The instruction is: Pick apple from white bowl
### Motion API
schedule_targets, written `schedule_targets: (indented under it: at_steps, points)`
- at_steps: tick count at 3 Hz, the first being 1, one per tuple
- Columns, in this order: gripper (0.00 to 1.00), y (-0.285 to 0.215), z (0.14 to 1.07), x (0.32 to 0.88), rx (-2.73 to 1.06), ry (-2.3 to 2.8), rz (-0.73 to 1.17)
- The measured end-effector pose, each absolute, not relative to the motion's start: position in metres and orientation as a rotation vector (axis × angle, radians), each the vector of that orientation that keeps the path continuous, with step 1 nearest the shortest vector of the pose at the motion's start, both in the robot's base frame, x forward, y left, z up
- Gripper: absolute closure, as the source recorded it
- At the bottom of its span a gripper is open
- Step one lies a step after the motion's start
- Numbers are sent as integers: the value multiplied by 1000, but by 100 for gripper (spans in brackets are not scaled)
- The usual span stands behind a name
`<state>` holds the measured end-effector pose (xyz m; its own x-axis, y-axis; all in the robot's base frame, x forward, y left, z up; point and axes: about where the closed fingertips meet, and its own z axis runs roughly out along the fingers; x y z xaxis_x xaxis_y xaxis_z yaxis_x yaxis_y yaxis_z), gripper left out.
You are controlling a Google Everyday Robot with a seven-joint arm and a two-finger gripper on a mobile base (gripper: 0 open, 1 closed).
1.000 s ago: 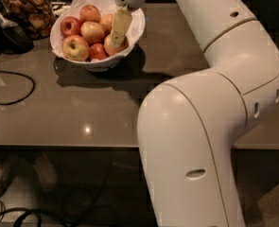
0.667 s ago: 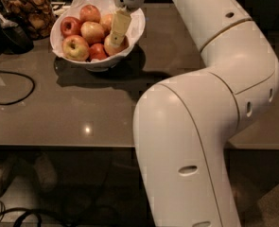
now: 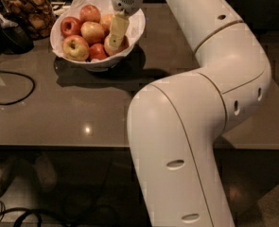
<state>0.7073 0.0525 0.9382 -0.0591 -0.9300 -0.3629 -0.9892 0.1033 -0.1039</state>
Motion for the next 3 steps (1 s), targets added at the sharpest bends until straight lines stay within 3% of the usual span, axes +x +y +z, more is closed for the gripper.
schedule_targets:
  at_steps: [3]
  points:
    - [32, 55, 916, 707, -1897, 2100, 289]
